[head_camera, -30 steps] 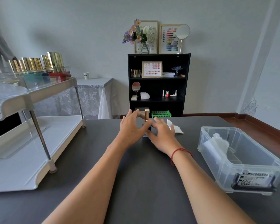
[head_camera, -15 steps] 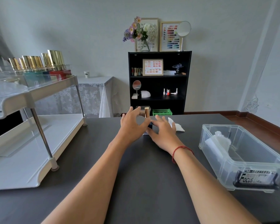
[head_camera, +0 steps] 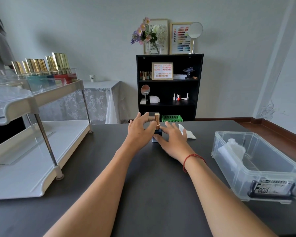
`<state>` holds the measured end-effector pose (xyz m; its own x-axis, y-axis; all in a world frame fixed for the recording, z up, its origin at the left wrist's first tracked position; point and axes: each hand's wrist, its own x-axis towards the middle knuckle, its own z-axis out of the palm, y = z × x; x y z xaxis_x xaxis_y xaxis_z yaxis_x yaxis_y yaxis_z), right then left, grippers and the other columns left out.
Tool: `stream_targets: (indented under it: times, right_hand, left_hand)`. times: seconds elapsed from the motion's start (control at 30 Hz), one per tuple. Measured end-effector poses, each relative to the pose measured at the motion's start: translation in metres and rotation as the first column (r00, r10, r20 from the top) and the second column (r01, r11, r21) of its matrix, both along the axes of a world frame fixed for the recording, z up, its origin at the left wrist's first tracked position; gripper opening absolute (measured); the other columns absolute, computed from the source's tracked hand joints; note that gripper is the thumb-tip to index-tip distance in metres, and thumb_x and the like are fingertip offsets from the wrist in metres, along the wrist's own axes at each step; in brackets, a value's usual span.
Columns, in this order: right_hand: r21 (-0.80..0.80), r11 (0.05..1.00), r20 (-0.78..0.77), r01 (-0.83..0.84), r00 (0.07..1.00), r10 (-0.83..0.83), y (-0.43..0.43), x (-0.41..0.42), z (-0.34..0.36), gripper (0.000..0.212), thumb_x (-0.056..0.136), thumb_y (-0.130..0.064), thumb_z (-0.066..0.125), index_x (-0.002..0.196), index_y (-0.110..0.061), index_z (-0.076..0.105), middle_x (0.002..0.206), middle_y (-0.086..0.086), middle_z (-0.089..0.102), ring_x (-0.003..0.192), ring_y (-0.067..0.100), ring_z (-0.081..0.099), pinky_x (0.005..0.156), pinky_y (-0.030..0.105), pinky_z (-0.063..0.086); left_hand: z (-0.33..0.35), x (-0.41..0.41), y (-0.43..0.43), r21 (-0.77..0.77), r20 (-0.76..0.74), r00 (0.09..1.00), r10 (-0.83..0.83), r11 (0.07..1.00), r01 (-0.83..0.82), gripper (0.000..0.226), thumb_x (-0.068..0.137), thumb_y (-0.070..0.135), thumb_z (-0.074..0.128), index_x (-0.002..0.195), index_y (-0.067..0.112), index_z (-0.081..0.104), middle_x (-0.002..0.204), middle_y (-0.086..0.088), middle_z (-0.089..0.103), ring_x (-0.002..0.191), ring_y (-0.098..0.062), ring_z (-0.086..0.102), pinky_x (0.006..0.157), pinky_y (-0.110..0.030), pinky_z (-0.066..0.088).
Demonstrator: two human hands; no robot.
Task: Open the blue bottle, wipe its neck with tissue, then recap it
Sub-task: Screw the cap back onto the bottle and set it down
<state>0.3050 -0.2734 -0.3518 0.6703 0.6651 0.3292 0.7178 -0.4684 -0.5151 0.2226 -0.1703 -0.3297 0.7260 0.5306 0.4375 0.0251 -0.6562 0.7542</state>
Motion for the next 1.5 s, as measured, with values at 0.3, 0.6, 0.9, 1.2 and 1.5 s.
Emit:
stream_targets:
  times: [0.3,0.6,0.9,1.2,1.5]
  right_hand:
    - [-0.003,1.0,0.002,-0.002,1.0,0.002,0.0003,0.0001,-0.0005,0.043,0.095,-0.043,0.044,0.134,-0.025,0.048,0.158,0.003,0.019,0.147,0.021,0.003,0.115,0.05,-0.009]
    - [0.002,1.0,-0.002,-0.005,1.0,0.005,-0.0008,-0.0008,-0.0004,0.043,0.095,-0.043,0.044,0.135,-0.026,0.048,0.158,0.003,0.018,0.148,0.021,0.002,0.116,0.051,-0.009]
    - [0.009,1.0,-0.001,-0.014,1.0,0.014,-0.0012,-0.0013,-0.0002,0.042,0.095,-0.041,0.045,0.136,-0.029,0.046,0.158,0.003,0.019,0.148,0.021,0.002,0.116,0.051,-0.009]
    - [0.0,1.0,0.0,-0.007,1.0,0.007,-0.0011,-0.0016,0.0004,0.043,0.095,-0.042,0.045,0.136,-0.028,0.047,0.158,0.003,0.019,0.148,0.021,0.002,0.116,0.051,-0.009]
    - [0.003,1.0,-0.006,0.002,1.0,-0.002,-0.0006,-0.002,0.0011,0.044,0.095,-0.041,0.045,0.136,-0.025,0.047,0.158,0.003,0.019,0.148,0.021,0.002,0.115,0.05,-0.01]
  left_hand:
    - [-0.0028,0.0013,0.0023,0.018,0.001,1.0,0.018,1.0,-0.018,0.012,0.088,0.03,0.062,0.099,0.027,0.065,0.151,-0.001,0.041,0.148,-0.015,0.015,0.12,-0.049,0.013]
    - [-0.0042,0.0015,0.0017,0.038,-0.014,0.999,0.042,0.998,-0.041,0.021,0.087,0.034,0.063,0.104,0.022,0.066,0.147,0.0,0.046,0.148,-0.017,0.017,0.12,-0.044,0.015]
    - [-0.0048,0.0018,0.0015,0.04,-0.017,0.999,0.035,0.999,-0.034,0.025,0.086,0.04,0.063,0.104,0.022,0.063,0.138,0.0,0.054,0.147,-0.016,0.02,0.118,-0.047,0.02]
    - [-0.0047,0.0034,0.0005,0.018,-0.003,1.0,0.012,1.0,-0.012,0.028,0.088,0.037,0.059,0.112,0.024,0.061,0.137,-0.001,0.054,0.141,-0.016,0.032,0.116,-0.044,0.026]
    - [-0.0058,0.0054,0.0023,-0.002,-0.008,1.0,-0.005,1.0,0.005,0.02,0.089,0.028,0.056,0.106,0.022,0.063,0.144,0.0,0.049,0.148,-0.017,0.016,0.119,-0.044,0.018]
